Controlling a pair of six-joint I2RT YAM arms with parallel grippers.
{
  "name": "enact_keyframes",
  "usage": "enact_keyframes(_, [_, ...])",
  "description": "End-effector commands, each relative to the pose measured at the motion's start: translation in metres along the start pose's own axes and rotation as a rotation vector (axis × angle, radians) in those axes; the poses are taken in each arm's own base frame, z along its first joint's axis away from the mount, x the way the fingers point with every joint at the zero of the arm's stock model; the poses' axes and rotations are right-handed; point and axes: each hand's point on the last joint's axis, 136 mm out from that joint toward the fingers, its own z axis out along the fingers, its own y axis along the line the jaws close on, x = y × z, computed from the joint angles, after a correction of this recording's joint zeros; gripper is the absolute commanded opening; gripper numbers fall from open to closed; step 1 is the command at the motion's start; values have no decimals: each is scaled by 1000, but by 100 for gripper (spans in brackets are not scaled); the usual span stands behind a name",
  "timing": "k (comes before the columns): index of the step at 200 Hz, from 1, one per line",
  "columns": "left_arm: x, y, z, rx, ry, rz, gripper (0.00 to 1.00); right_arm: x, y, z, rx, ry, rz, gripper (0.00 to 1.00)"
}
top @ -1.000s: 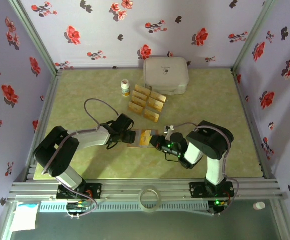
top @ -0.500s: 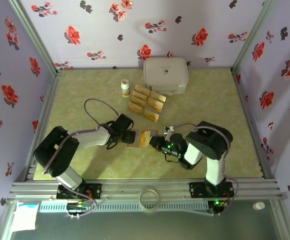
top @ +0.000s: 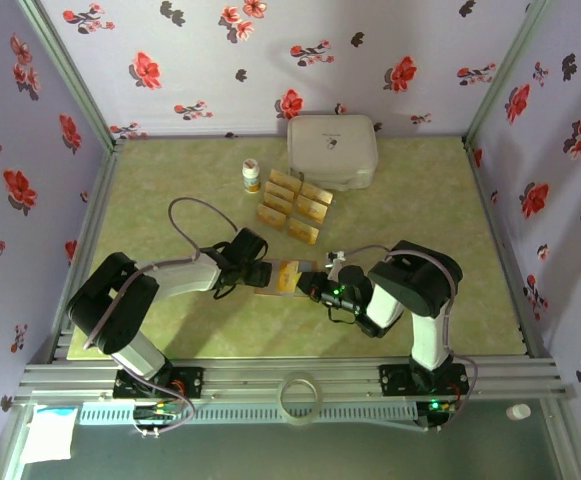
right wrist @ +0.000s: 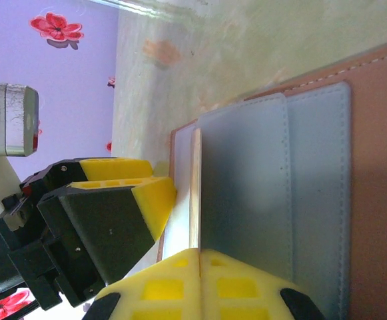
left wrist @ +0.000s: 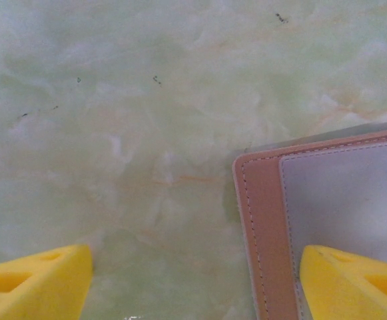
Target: Put the credit cards into the card holder
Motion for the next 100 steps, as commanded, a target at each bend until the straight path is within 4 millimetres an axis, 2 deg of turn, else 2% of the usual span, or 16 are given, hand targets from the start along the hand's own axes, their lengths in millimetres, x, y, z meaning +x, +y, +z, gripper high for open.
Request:
enact_keyframes(1, [30, 15, 10, -73, 82, 31, 82, 9, -9, 4, 23, 34, 7, 5])
enact_keyframes(29, [30, 16, 11, -74, 82, 26, 82, 9, -7, 5, 18, 40, 7, 34])
enact_keyframes(36, [29, 16, 10, -73, 80, 25, 82, 9, -7, 4, 18, 36, 8, 39])
enact_keyframes(70, [27, 16, 9, -69, 71, 13, 82, 5, -6, 3, 17, 19, 19, 54])
enact_keyframes(100, [22, 15, 7, -65, 61, 8, 83, 2, -7, 2, 29, 9, 32, 60])
